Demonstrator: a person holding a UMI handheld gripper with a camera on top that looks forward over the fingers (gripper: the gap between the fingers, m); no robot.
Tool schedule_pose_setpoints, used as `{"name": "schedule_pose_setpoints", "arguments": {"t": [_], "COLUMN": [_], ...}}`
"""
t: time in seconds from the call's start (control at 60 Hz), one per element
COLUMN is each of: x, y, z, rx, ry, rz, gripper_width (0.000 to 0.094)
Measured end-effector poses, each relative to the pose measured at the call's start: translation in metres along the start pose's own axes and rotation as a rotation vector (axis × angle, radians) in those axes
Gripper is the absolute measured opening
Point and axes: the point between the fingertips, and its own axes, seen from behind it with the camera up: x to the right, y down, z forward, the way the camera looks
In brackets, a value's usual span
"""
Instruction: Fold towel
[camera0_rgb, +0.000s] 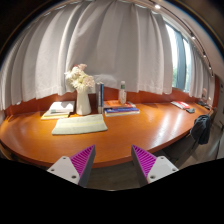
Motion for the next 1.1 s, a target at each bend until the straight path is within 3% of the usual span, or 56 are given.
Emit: {"name": "schedule_pose_setpoints", "arguments": {"t": [0.2, 0.517, 0.75, 0.917, 0.967, 1.05, 1.1], "x": [-0.068, -0.272, -0.356, -0.382, -0.386, -0.382, -0.373], "y": [0.018, 0.003, -0.006, 0.015, 0.015, 0.014, 0.014], "z": [0.028, 0.151, 0.252, 0.308, 0.315, 0.320, 0.323], "rx": [-0.067, -0.140, -0.200, -0.288, -0.290, -0.289, -0.289], "ry": [-0.088, -0.266, -0.285, -0.277, -0.279, -0.251, -0.220], "rz": [-0.055, -0.106, -0.157, -0.207, -0.210, -0.185, -0.181], "gripper_width": [0.0709, 0.0719, 0.0716, 0.0691, 0.0646, 0.0450, 0.0282]}}
